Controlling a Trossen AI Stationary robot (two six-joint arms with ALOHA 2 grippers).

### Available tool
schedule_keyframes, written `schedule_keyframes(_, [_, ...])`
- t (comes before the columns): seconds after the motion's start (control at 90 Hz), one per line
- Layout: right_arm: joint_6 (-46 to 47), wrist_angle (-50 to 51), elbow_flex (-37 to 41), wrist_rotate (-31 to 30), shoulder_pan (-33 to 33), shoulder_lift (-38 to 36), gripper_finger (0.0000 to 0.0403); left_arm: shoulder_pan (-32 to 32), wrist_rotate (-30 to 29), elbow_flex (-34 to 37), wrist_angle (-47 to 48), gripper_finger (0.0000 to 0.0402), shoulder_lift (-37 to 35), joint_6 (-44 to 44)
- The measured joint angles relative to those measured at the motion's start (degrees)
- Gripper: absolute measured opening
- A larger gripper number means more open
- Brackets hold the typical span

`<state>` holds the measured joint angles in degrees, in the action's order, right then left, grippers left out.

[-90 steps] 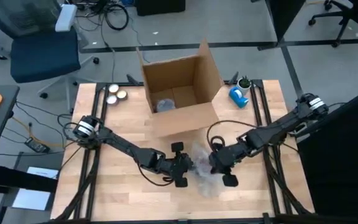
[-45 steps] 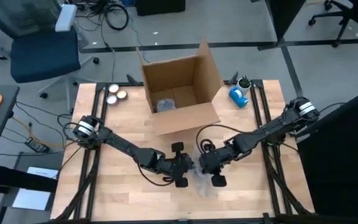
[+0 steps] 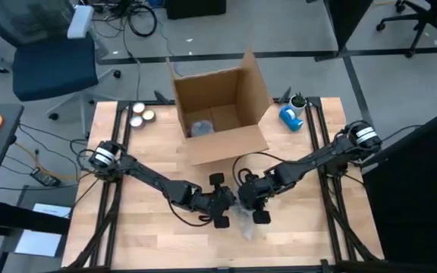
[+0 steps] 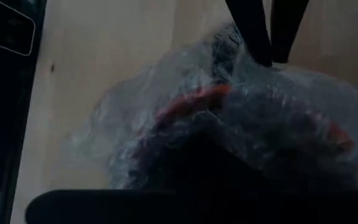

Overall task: Wrap mug
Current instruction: Wrap the black mug with the bubble wrap

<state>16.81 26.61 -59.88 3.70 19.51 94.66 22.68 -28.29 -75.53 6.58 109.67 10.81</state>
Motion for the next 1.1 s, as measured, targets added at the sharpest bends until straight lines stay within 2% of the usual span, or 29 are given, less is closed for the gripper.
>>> schedule_keyframes(0.311, [-0.80,9.89,-4.38,-5.94,-0.13,-6.99,0.0000,0.00,0.48,0.00,0.30,0.0000,0.00,-0.01])
schedule_keyframes(0.578, [1.09,13.31,-5.55,-2.65,0.70,-11.53,0.0000,0.00,0.42,0.00,0.60,0.0000,0.00,-0.02])
schedule_keyframes(0.744, [0.43,13.07,-5.59,1.09,1.55,-9.47,0.0000,-0.04,0.23,0.00,0.56,0.0000,0.00,-0.02])
schedule_keyframes(1.1, [-1.77,12.48,-5.76,1.60,-0.94,-0.15,0.0000,-0.07,0.08,0.00,0.56,0.0000,0.00,-0.02])
